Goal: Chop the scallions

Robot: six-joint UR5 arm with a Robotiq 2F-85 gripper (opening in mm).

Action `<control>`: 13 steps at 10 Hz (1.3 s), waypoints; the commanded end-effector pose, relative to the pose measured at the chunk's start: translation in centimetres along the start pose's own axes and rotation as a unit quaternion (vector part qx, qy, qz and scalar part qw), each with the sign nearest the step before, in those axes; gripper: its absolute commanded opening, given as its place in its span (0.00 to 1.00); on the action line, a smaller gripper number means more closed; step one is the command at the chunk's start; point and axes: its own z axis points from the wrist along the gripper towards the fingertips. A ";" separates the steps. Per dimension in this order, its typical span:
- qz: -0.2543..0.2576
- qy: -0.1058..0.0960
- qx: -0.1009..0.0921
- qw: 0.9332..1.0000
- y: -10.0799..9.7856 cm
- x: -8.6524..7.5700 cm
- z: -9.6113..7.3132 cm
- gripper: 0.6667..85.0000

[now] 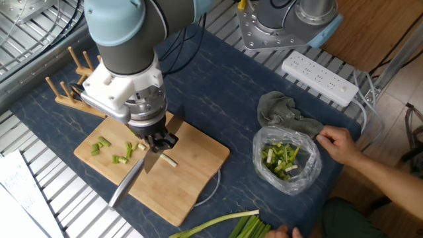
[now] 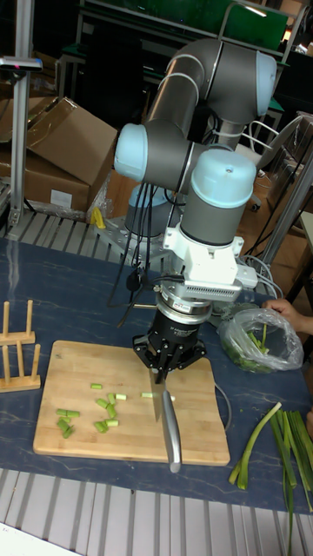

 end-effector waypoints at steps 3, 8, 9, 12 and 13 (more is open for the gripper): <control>0.010 -0.016 -0.004 1.000 0.5 -1.3 1.0 0.01; 0.006 -0.032 -0.001 0.999 -0.1 -2.9 1.0 0.01; 0.006 -0.032 0.008 0.999 -0.1 -3.1 0.9 0.01; 0.005 -0.033 0.012 0.999 -0.2 -3.2 1.2 0.01; 0.004 -0.036 0.013 0.999 -0.4 -3.2 1.5 0.01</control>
